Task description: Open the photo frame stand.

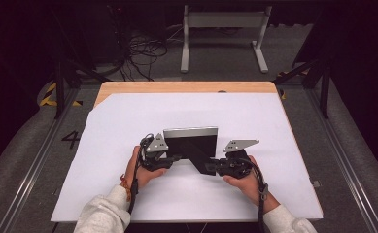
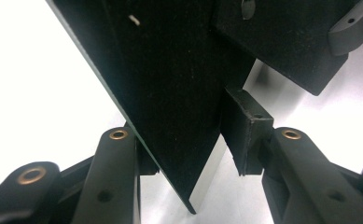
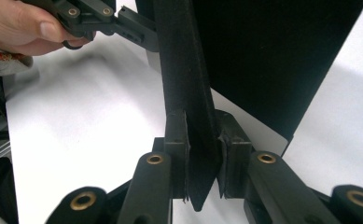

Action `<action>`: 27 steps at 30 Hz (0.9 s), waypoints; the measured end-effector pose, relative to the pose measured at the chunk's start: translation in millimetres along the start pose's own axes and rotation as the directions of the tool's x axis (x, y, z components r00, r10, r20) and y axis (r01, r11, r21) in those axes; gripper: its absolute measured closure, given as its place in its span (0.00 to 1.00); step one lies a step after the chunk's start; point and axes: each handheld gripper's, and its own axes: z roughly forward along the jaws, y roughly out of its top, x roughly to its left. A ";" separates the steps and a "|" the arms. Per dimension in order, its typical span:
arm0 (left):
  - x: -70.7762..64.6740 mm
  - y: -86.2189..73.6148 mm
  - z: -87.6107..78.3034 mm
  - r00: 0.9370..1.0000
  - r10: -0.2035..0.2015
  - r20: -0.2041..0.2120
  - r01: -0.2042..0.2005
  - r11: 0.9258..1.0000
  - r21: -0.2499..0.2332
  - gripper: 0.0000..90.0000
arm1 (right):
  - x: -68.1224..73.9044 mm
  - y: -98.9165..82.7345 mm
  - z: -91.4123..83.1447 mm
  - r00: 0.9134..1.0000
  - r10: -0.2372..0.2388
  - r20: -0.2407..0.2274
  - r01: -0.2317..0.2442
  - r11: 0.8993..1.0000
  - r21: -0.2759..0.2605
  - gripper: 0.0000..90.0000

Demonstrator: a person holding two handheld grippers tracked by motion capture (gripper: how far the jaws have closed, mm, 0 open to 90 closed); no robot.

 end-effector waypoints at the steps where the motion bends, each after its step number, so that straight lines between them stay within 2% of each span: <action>1: -0.6 0.1 -0.5 1.000 0.006 0.000 -0.006 1.000 0.002 0.67 | 1.1 -0.7 -0.1 1.000 -0.002 0.001 0.002 1.000 0.000 0.86; 12: 0.3 1.8 -7.5 0.999 0.033 -0.011 -0.034 0.999 -0.031 0.65 | 3.0 -2.4 0.2 1.000 -0.016 0.001 0.016 1.000 0.003 0.86; 19: -2.6 3.1 -7.8 0.999 0.050 -0.016 -0.050 0.999 -0.014 0.58 | 5.6 -2.8 0.0 1.000 -0.028 0.002 0.028 1.000 0.009 0.87; 27: -2.8 -1.8 -8.0 0.998 0.059 -0.003 -0.059 0.998 -0.004 0.68 | 8.1 -5.0 -0.5 0.999 -0.041 -0.001 0.041 0.999 0.021 0.88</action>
